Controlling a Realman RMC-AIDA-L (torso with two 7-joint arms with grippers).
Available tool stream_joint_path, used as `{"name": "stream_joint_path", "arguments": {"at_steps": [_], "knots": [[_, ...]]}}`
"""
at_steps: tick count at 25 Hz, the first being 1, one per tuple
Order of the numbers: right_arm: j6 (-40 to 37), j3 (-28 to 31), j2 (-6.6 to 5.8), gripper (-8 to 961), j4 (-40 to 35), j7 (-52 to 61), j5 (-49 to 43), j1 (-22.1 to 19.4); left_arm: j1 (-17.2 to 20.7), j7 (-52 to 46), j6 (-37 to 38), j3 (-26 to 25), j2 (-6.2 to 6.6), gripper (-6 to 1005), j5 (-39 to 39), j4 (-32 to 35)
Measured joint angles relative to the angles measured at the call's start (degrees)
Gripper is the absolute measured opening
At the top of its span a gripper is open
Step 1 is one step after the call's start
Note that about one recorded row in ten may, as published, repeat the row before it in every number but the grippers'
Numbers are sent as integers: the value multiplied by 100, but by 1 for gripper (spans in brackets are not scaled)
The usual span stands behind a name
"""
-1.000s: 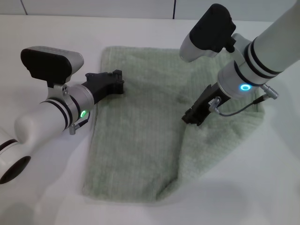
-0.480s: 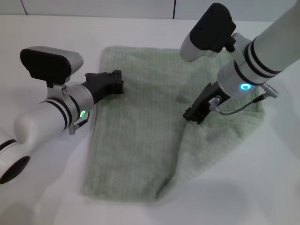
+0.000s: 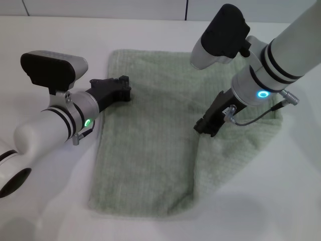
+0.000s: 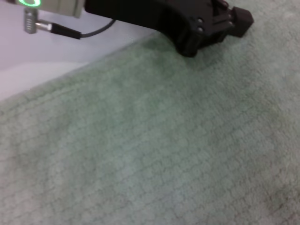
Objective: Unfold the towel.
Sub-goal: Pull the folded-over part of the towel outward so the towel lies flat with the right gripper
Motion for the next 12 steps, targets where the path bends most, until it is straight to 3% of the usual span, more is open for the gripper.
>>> {"name": "stream_joint_path", "arguments": {"at_steps": [12], "knots": [[687, 10, 4, 23, 1262, 202, -333, -400, 14, 0, 0, 0, 3, -2, 0, 8]]}}
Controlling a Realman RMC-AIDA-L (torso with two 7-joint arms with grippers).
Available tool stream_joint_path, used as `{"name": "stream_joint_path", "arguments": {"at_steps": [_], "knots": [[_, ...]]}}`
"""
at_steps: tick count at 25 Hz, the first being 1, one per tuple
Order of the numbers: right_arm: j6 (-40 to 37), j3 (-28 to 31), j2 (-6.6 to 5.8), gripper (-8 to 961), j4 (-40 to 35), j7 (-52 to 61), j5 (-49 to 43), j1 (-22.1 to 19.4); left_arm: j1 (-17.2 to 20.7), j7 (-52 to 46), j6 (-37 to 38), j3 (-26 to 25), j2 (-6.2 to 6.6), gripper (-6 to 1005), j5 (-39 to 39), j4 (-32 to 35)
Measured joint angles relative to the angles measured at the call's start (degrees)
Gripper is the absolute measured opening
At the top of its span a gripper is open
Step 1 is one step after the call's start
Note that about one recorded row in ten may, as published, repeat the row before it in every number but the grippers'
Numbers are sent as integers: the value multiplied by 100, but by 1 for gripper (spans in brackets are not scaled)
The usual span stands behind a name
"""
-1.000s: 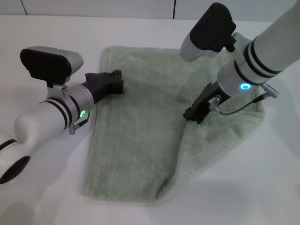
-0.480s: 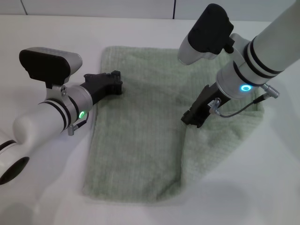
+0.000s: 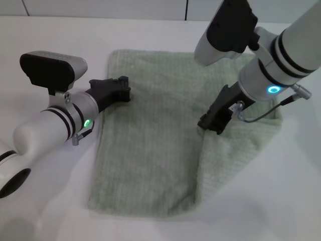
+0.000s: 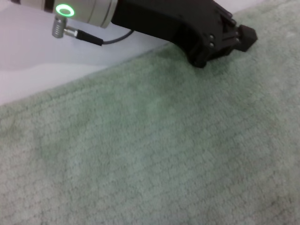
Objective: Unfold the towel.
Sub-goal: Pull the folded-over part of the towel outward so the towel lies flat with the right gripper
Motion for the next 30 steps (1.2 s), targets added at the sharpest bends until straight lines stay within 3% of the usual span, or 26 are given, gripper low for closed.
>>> {"name": "stream_joint_path", "arguments": {"at_steps": [18, 30], "knots": [[1157, -10, 8, 23, 1813, 154, -360, -681, 30, 0, -9, 0, 9, -3, 0, 69], [1453, -256, 11, 25, 2272, 234, -525, -929, 29, 0, -18, 0, 8, -3, 0, 85]]}}
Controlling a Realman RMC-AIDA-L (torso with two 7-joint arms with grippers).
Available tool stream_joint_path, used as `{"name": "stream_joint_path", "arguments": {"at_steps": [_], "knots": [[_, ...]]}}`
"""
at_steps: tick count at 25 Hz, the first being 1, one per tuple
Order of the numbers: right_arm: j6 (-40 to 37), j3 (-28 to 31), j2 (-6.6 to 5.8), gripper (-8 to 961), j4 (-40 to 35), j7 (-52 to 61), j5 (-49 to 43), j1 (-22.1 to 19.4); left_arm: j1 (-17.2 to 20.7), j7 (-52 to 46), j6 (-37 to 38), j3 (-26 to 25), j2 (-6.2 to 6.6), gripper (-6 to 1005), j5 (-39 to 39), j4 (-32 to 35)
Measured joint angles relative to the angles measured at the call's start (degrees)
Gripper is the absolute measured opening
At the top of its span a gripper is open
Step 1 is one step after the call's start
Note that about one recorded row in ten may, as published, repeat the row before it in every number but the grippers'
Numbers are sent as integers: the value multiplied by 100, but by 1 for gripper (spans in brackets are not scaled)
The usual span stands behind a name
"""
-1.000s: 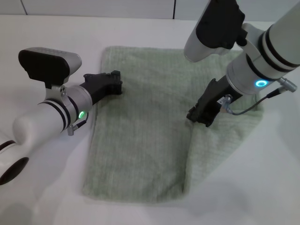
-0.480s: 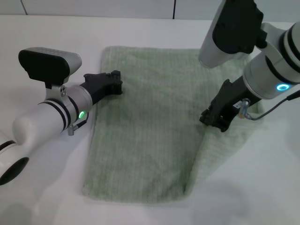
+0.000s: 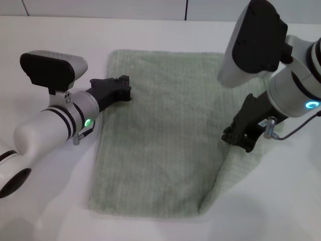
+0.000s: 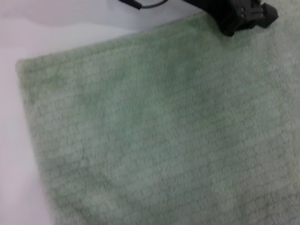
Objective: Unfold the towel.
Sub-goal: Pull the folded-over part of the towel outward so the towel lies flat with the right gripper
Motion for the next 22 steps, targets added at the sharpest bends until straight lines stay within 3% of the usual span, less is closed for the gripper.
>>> {"name": "stream_joint_path", "arguments": {"at_steps": [22], "knots": [[487, -346, -5, 27, 583, 119, -302, -211, 9, 0, 1, 0, 0, -2, 0, 56]]}}
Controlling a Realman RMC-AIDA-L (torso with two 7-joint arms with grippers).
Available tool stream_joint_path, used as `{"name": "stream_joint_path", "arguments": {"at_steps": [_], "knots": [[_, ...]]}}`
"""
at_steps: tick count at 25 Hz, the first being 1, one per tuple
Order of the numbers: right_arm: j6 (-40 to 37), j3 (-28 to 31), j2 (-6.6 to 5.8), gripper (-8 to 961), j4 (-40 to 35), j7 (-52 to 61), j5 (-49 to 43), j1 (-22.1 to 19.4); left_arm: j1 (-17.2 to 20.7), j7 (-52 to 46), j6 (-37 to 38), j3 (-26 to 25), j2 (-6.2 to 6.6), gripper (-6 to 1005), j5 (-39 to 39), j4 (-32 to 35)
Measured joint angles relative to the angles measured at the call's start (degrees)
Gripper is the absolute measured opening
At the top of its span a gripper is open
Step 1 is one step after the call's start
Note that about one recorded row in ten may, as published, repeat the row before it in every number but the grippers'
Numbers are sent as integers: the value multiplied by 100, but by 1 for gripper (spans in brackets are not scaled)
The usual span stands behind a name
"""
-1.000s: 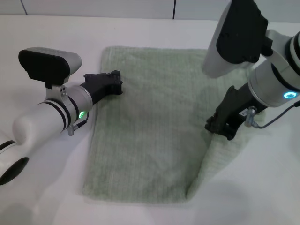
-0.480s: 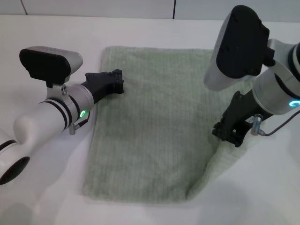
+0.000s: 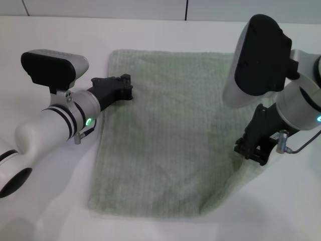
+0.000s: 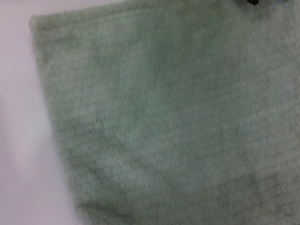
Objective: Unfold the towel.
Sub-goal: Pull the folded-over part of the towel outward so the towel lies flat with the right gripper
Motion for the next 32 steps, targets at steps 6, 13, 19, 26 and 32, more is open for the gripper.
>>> {"name": "stream_joint_path", "arguments": {"at_steps": [6, 13, 19, 26, 32], "knots": [[142, -7, -7, 28, 113, 0, -122, -74, 0, 0, 0, 0, 6, -2, 0, 14], [271, -205, -16, 29, 161, 6, -130, -142, 0, 0, -22, 0, 9, -3, 0, 21], [303, -389, -25, 30, 170, 80, -256, -173, 13, 0, -138, 0, 9, -2, 0, 87], [382, -518, -42, 30, 113, 130, -281, -186, 45, 0, -141, -1, 18, -2, 5, 152], [422, -670, -55, 31, 71, 140, -313, -235, 52, 0, -141, -7, 26, -2, 9, 157]]}}
